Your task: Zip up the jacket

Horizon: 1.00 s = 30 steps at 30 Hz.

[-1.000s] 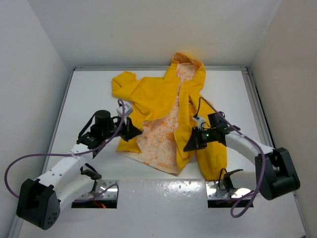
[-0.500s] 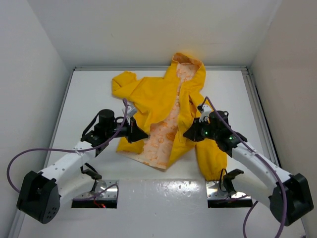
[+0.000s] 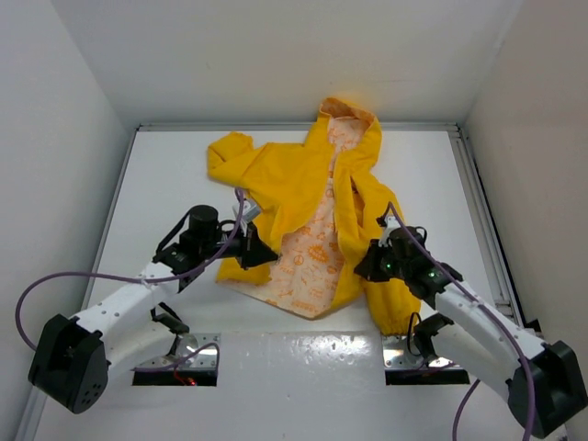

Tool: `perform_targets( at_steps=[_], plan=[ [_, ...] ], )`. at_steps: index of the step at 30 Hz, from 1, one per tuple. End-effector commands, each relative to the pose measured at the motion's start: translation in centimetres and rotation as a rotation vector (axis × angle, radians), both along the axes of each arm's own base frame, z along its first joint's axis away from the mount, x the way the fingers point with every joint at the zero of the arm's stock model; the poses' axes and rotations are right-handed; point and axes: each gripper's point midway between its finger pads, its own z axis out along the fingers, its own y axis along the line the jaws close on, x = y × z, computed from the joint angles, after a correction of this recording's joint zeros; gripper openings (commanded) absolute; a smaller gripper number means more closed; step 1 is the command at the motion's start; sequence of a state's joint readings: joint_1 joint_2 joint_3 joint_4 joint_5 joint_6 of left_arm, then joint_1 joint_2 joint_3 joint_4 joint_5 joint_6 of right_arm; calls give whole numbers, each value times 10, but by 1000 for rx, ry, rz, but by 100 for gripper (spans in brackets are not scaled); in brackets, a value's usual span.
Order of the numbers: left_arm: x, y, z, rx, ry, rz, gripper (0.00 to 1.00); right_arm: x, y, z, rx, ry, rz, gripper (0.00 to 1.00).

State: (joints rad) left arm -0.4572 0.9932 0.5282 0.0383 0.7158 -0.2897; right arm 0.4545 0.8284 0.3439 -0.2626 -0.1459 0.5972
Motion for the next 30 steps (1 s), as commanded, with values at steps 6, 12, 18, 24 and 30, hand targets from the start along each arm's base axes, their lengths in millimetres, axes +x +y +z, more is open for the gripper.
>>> perform_targets(
  at_steps=[6, 12, 18, 24, 30],
  plan=[
    [-13, -22, 43, -115, -50, -144, 0, 50, 76, 109, 395, -188, 111, 0],
    [-17, -30, 51, -211, 64, -142, 0, 54, 96, 141, 498, -284, 170, 0],
    [-24, -38, 68, -318, 144, -179, 0, 57, 104, 160, 550, -379, 195, 0],
    [-23, -41, 79, -360, 188, -181, 0, 52, 115, 176, 573, -442, 267, 0],
    [-23, -42, 78, -365, 211, -186, 0, 46, 119, 179, 553, -482, 301, 0]
  ],
)
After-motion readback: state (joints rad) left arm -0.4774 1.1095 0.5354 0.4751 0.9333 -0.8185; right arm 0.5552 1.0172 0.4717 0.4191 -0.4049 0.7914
